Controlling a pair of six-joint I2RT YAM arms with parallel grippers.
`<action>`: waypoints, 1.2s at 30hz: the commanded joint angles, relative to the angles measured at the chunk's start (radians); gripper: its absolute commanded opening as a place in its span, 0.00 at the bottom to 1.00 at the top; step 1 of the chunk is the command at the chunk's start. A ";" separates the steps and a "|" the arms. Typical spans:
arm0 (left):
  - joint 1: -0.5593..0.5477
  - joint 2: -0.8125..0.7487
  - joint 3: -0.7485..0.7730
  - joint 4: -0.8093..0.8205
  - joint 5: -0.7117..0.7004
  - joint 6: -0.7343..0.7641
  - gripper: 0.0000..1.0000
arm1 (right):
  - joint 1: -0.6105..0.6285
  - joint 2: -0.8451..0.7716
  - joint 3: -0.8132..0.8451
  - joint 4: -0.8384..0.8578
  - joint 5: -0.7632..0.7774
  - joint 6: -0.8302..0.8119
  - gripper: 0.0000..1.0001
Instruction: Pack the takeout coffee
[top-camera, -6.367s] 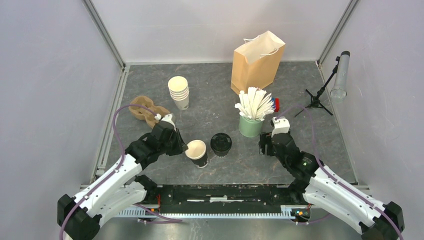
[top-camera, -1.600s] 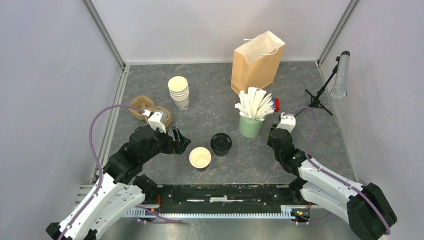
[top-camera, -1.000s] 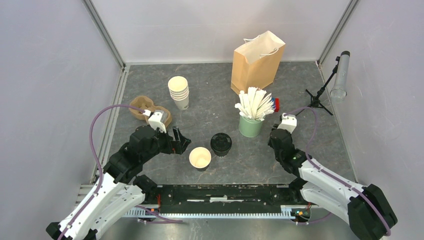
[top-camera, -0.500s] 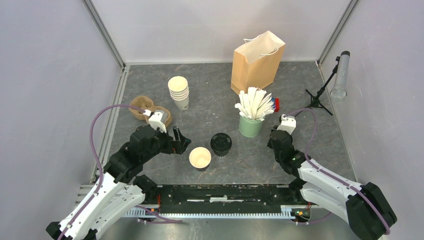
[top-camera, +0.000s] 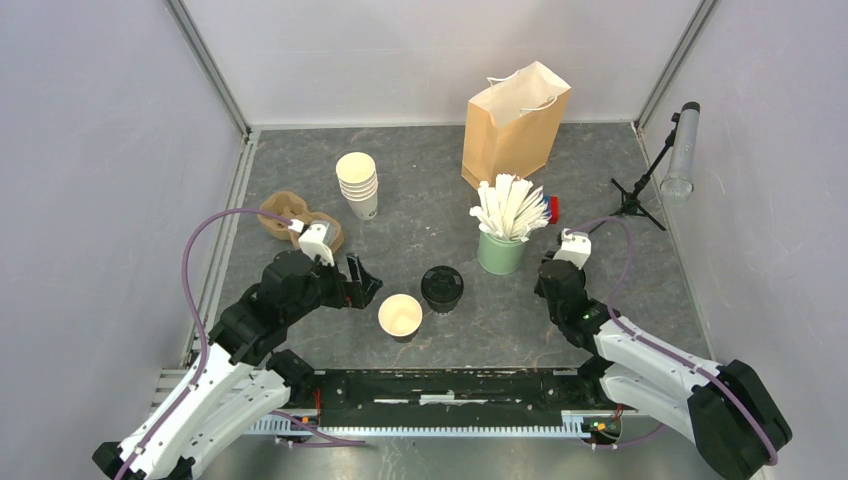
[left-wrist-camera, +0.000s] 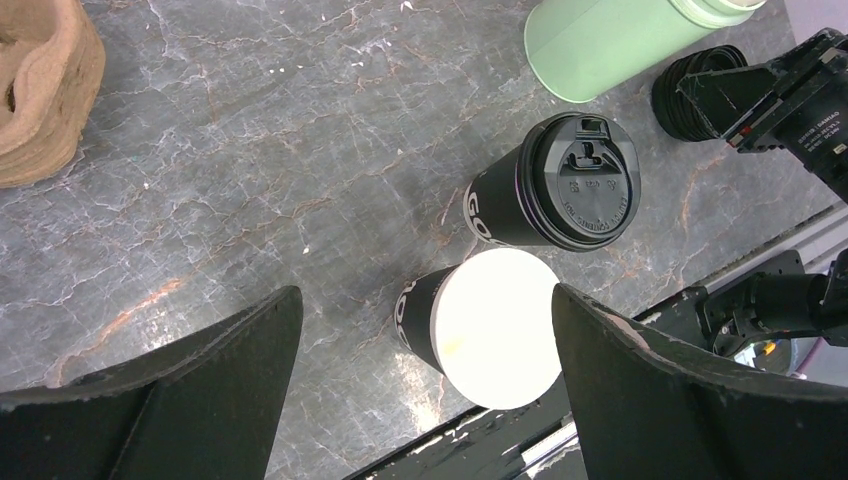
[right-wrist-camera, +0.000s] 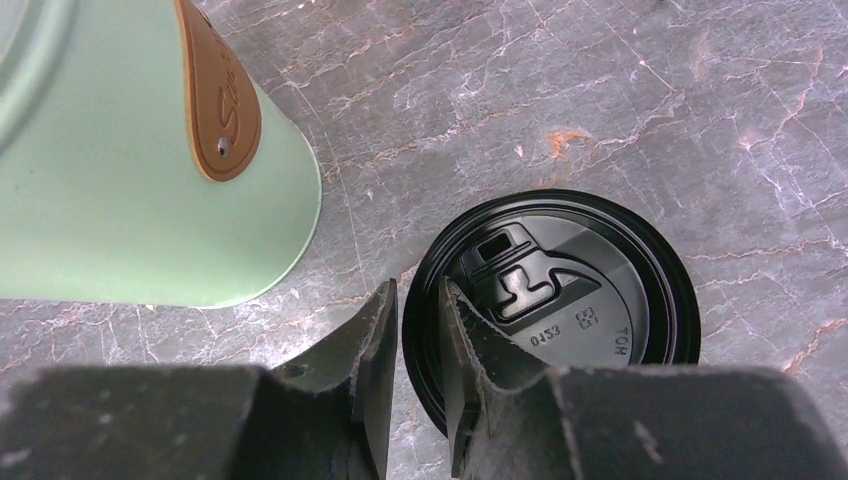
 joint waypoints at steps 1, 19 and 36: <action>-0.003 0.001 0.000 0.024 -0.022 0.036 1.00 | -0.005 -0.012 -0.006 0.049 0.006 -0.009 0.26; -0.004 0.002 0.000 0.024 -0.019 0.033 1.00 | -0.007 -0.103 -0.035 0.067 -0.030 -0.025 0.20; -0.004 0.004 0.001 0.024 -0.018 0.033 1.00 | -0.020 -0.127 -0.039 0.071 -0.053 -0.061 0.00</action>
